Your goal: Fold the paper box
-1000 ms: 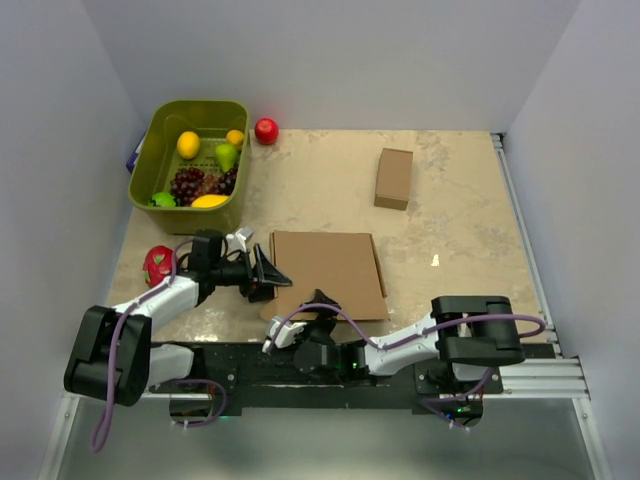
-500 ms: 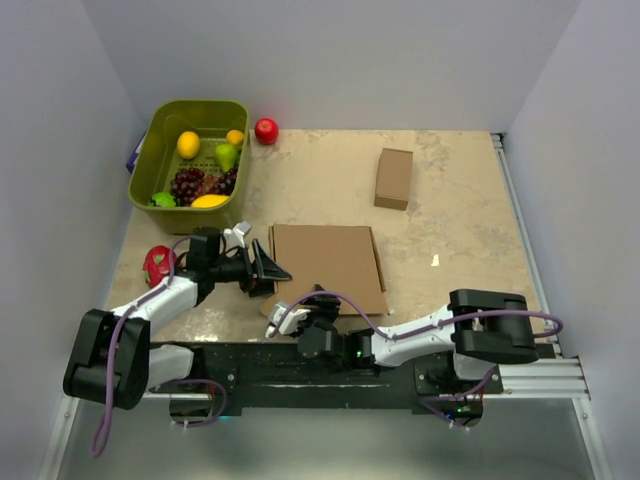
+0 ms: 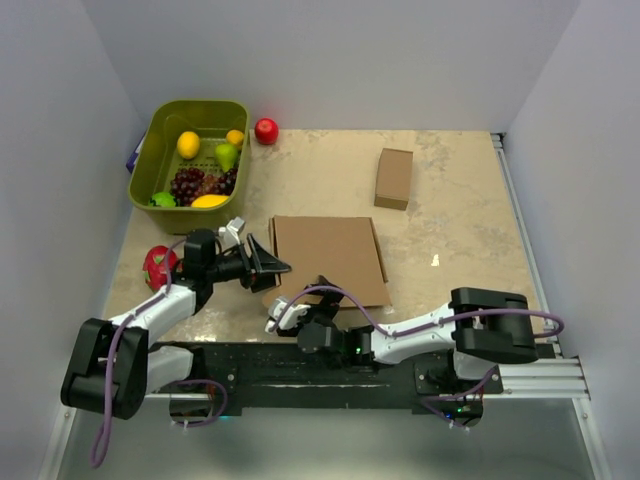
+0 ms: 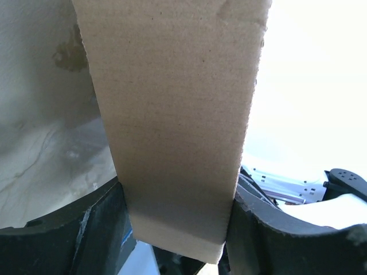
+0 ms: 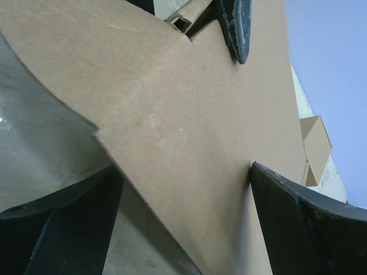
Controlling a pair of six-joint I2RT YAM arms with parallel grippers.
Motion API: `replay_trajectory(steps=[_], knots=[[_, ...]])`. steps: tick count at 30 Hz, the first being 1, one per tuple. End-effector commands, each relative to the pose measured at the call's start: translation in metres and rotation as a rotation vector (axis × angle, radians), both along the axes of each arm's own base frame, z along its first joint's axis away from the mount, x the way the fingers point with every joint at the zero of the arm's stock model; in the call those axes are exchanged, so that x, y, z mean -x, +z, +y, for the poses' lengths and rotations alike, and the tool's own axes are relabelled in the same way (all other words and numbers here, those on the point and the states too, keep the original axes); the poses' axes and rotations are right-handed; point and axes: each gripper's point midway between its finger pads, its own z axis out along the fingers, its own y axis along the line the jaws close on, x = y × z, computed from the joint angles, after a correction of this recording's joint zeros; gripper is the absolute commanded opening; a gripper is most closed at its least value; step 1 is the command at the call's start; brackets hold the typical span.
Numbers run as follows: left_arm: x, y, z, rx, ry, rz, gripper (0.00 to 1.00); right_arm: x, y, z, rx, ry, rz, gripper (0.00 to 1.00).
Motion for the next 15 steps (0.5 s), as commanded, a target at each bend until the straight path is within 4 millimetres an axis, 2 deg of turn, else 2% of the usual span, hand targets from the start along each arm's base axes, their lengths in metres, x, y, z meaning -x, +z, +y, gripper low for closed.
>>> replay_trajectory(steps=[1,3,4,5,7,8,13,15], knots=[[0.0,0.048,-0.006,0.114,-0.047,-0.126,0.32,-0.003,-0.001,0.006,-0.038,-0.022,-0.021,0.97],[0.005,0.048,-0.006,0.127,-0.06,-0.113,0.3,-0.006,-0.002,0.005,-0.05,-0.046,-0.051,0.98],[0.007,0.05,-0.007,0.141,-0.064,-0.11,0.29,-0.009,-0.002,-0.005,-0.025,-0.086,-0.091,0.98],[0.012,0.049,-0.007,0.149,-0.074,-0.1,0.29,-0.014,0.006,-0.005,-0.079,-0.113,-0.113,0.98],[0.018,0.046,-0.006,0.153,-0.081,-0.081,0.28,-0.018,0.006,-0.013,-0.041,-0.143,-0.161,0.98],[0.023,0.044,-0.006,0.155,-0.094,-0.075,0.27,-0.023,0.014,-0.013,-0.09,-0.162,-0.174,0.97],[0.036,0.037,-0.005,0.165,-0.124,-0.052,0.27,-0.035,0.026,-0.014,-0.097,-0.159,-0.2,0.91],[0.037,0.036,-0.005,0.167,-0.129,-0.048,0.27,-0.034,0.03,-0.01,-0.098,-0.131,-0.208,0.84]])
